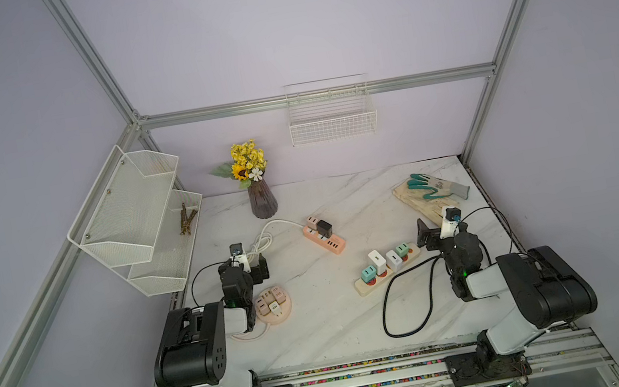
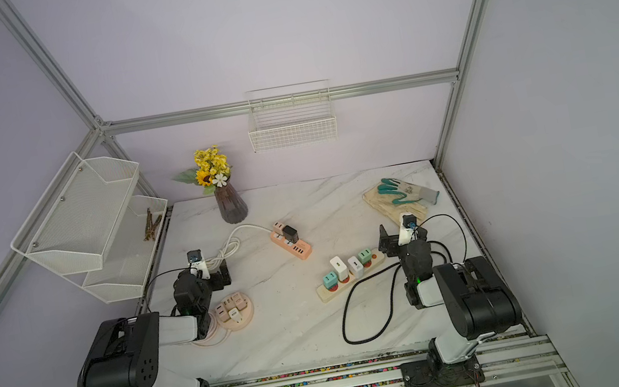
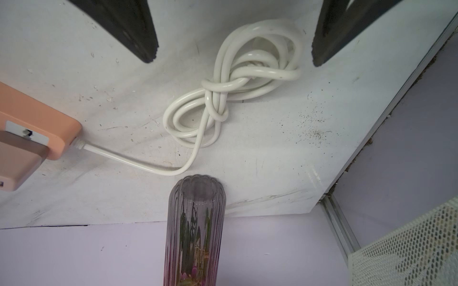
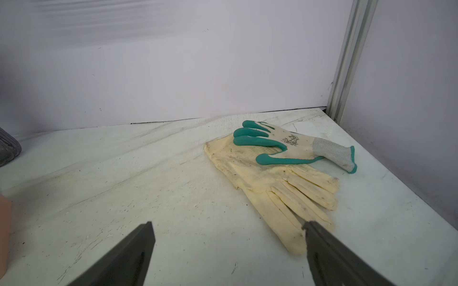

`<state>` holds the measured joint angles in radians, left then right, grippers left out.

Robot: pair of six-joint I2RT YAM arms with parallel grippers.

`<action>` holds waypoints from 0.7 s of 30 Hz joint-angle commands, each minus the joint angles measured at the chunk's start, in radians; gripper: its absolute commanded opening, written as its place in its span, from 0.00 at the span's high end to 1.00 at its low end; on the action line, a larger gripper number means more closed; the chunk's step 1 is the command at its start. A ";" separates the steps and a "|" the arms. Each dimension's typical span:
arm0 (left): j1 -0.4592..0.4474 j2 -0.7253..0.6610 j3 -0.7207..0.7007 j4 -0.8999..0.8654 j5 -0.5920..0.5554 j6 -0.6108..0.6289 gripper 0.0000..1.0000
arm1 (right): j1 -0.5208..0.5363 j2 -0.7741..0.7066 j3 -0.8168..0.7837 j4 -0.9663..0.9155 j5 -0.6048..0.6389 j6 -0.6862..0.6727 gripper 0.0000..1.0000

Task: Pull the plug off the socket
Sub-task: Remove the plug from the socket.

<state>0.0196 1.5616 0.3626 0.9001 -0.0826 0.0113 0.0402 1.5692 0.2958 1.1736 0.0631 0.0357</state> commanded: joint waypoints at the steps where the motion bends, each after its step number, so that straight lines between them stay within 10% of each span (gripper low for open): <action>1: 0.006 0.000 0.017 0.028 0.001 -0.008 0.00 | -0.002 0.005 -0.002 -0.003 0.004 -0.010 0.01; 21: 0.004 -0.037 0.038 -0.044 0.011 0.004 0.00 | -0.002 -0.081 -0.008 -0.052 0.043 0.003 0.01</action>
<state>0.0196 1.5604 0.3649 0.8856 -0.0818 0.0120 0.0402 1.5578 0.2958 1.1553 0.0761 0.0372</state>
